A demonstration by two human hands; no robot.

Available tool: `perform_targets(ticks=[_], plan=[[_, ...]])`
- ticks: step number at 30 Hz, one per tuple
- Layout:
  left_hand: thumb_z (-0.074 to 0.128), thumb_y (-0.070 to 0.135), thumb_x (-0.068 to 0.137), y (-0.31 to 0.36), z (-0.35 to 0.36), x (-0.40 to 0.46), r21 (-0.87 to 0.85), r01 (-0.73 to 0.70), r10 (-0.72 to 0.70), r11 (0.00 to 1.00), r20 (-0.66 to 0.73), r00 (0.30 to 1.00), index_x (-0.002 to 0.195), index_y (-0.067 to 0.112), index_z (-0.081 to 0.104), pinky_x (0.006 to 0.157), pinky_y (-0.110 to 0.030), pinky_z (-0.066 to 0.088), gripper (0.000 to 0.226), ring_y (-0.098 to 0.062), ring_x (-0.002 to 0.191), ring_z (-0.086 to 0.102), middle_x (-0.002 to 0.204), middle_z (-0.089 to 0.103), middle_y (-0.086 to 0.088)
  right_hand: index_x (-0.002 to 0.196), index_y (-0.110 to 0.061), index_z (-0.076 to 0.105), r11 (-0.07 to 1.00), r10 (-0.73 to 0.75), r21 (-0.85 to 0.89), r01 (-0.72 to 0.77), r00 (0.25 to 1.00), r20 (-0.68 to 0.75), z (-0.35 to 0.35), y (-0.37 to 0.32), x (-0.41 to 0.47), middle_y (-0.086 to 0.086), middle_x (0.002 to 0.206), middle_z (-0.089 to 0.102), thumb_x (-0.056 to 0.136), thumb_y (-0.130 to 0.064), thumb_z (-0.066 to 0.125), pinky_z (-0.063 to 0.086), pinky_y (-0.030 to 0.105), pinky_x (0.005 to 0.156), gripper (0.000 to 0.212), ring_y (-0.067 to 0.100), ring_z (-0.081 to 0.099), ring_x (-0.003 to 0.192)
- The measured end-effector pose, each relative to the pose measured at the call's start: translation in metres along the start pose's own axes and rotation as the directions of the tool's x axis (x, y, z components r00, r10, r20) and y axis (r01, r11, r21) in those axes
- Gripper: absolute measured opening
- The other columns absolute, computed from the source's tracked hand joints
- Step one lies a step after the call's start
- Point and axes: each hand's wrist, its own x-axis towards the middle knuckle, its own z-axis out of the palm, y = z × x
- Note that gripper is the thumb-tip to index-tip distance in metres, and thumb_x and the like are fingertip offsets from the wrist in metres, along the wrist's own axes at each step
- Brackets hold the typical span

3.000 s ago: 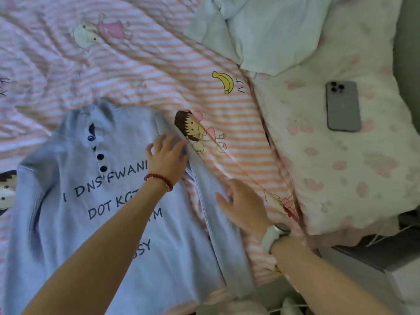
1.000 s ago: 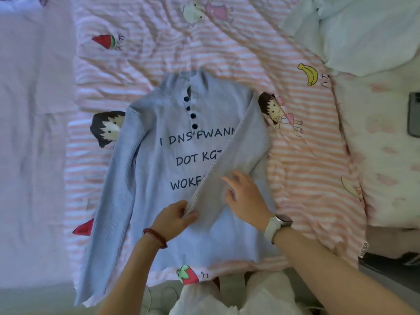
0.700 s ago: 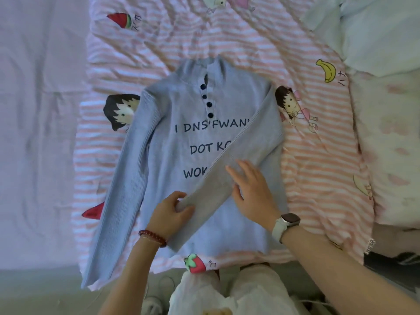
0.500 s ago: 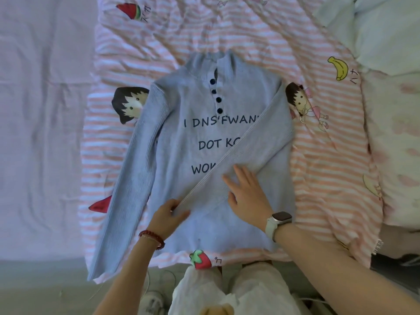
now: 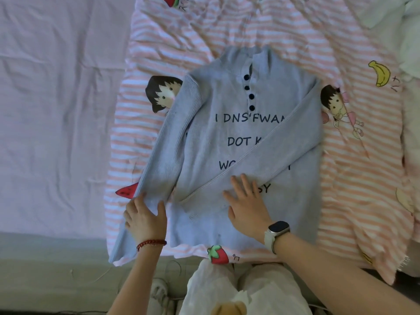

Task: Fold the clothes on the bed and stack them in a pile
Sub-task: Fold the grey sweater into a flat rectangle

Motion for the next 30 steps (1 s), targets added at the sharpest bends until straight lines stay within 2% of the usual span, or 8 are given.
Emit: perform_targets(ticks=[3,6,9,12,14,17,23,30], plan=[[0.072,0.029,0.077,-0.008,-0.011,0.021,0.124,0.136,-0.144,0.983,0.057,0.988,0.131,0.007,0.045,0.096,-0.051,0.029,0.064,-0.038,0.120,0.038,0.130,0.046,-0.021,0.132,-0.014,0.046,0.990,0.043,0.138,-0.031,0.995,-0.086,-0.006,-0.015,0.009,0.009,0.152,0.020,0.095,-0.022,0.035,0.014,0.041,0.112,0.039,0.029,0.016,0.139],[0.060,0.019,0.085,-0.014,-0.029,0.040,0.086,0.068,-0.079,0.994,0.130,0.988,0.106,0.005,0.059,0.084,-0.039,0.034,0.025,-0.037,0.102,0.051,0.104,0.061,-0.018,0.123,-0.009,0.055,0.855,0.112,0.517,-0.046,0.989,-0.098,-0.018,-0.032,0.018,0.009,0.130,0.049,0.096,-0.015,0.040,0.038,0.032,0.095,0.031,0.025,0.046,0.117],[0.056,0.008,0.086,-0.015,-0.052,0.036,-0.134,-0.162,0.173,0.978,0.073,0.982,0.095,0.000,0.061,0.069,-0.036,0.043,0.012,-0.035,0.084,0.058,0.093,0.065,-0.014,0.106,-0.010,0.062,0.418,0.162,0.893,-0.164,0.981,0.104,-0.040,-0.056,0.032,0.006,0.099,0.064,0.097,-0.018,0.045,0.049,0.034,0.086,0.021,0.021,0.060,0.093],[0.053,0.021,0.082,0.004,-0.070,0.005,-0.171,-0.541,0.545,0.823,-0.024,0.838,0.088,0.007,0.061,0.054,-0.022,0.039,0.017,-0.013,0.064,0.054,0.075,0.060,0.000,0.091,-0.017,0.063,0.003,0.040,0.958,-0.285,0.958,0.285,-0.065,-0.080,0.052,0.000,0.083,0.067,0.095,-0.034,0.048,0.053,0.029,0.074,0.023,0.015,0.063,0.079],[0.053,0.028,0.082,0.017,-0.070,-0.012,-0.328,-0.569,0.645,0.754,0.208,0.735,0.096,0.014,0.065,0.055,-0.022,0.046,0.023,-0.009,0.065,0.056,0.078,0.059,0.008,0.094,-0.008,0.064,0.042,0.012,0.954,-0.298,0.955,0.297,-0.076,-0.089,0.066,0.003,0.081,0.066,0.090,-0.044,0.053,0.051,0.034,0.072,0.037,0.020,0.062,0.077],[0.054,0.026,0.085,0.029,-0.059,-0.013,-0.385,-0.495,0.626,0.779,0.517,0.583,0.103,0.014,0.069,0.071,-0.024,0.053,0.026,-0.010,0.076,0.066,0.092,0.069,0.003,0.081,0.000,0.052,0.386,0.149,0.889,-0.246,0.968,0.203,-0.076,-0.091,0.078,0.012,0.072,0.050,0.086,-0.017,0.055,0.037,0.030,0.060,0.017,0.025,0.048,0.069],[0.053,0.003,0.090,0.072,-0.043,0.056,-0.339,-0.441,0.536,0.831,0.278,0.797,0.117,0.005,0.059,0.087,-0.031,0.048,0.028,-0.027,0.103,0.058,0.115,0.058,-0.007,0.075,-0.010,0.045,0.295,0.301,0.931,-0.214,0.946,0.121,-0.069,-0.052,0.061,0.002,0.066,0.042,0.093,-0.008,0.039,0.030,0.012,0.045,0.019,0.012,0.038,0.058],[0.051,0.016,0.088,0.185,-0.001,0.130,0.092,-0.931,0.752,0.354,0.563,0.342,0.139,0.033,0.038,0.111,-0.053,0.015,0.055,-0.031,0.142,0.001,0.156,0.013,0.001,0.097,0.000,0.060,0.026,0.275,0.980,-0.198,0.944,0.184,-0.083,0.004,0.041,0.017,0.093,0.059,0.096,-0.020,0.046,0.044,0.038,0.079,0.024,0.029,0.056,0.086]])
